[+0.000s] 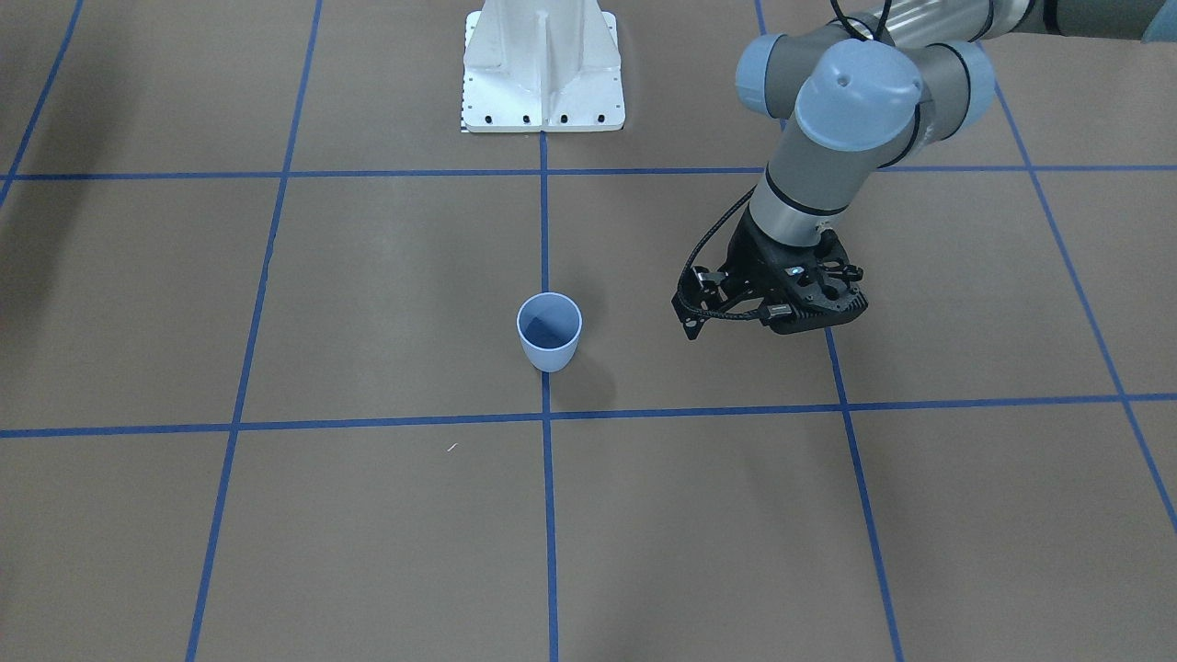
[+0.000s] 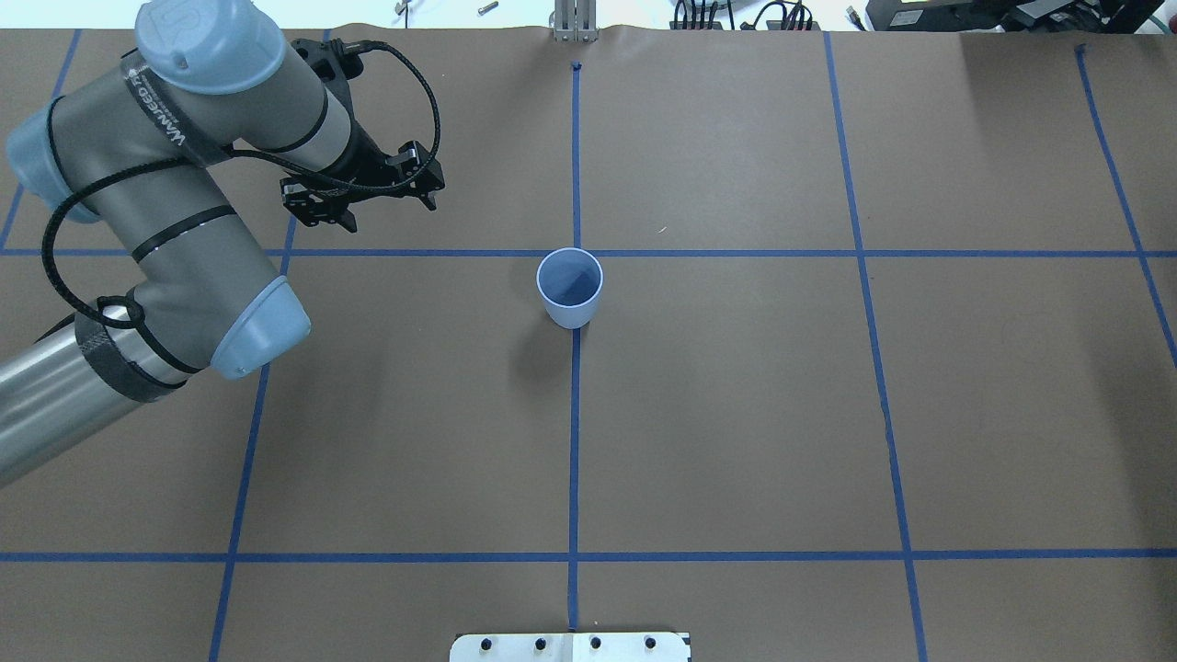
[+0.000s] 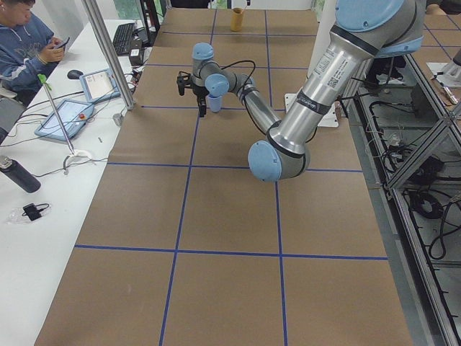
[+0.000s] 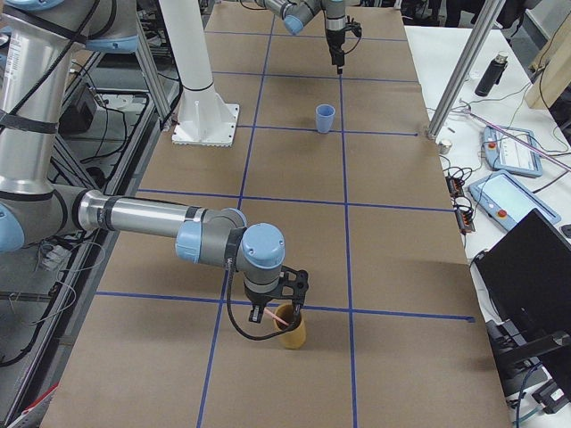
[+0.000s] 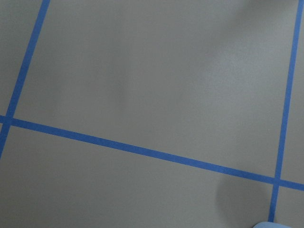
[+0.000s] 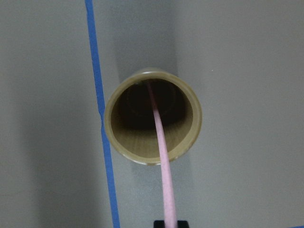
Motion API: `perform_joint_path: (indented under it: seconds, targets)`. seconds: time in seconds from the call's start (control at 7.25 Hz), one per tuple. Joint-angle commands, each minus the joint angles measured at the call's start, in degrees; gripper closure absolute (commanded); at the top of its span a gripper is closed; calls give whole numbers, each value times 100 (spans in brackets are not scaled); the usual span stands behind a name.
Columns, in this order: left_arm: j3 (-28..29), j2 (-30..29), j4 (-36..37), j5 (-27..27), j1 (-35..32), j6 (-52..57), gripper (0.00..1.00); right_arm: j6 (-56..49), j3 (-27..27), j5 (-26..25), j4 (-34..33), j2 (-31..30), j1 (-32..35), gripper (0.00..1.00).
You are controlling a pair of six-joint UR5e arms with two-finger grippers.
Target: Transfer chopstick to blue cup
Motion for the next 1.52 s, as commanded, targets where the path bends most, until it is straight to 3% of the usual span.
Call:
perform_joint_path:
  seconds: [0.0, 0.55, 0.69, 0.97, 1.1, 1.38]
  targets:
    - [65, -1, -112, 65, 6, -10, 2, -62, 33, -8, 0, -8, 47, 95]
    - [135, -10, -164, 74, 24, -19, 2, -124, 288, -131, -26, 186, 696, 99]
    - [135, -2, -173, 74, 32, -54, 2, -19, 611, -114, -87, 212, 759, 99]
    - [135, -10, -173, 74, 32, -54, 2, 78, 1043, -70, -533, 474, 933, 99]
    - [144, -10, -173, 74, 32, -54, 2, 78, 1062, -69, -901, 719, 1092, 100]
    - [205, 16, -339, 74, 32, -54, 2, 78, 1071, 166, -1037, 871, 1102, 100]
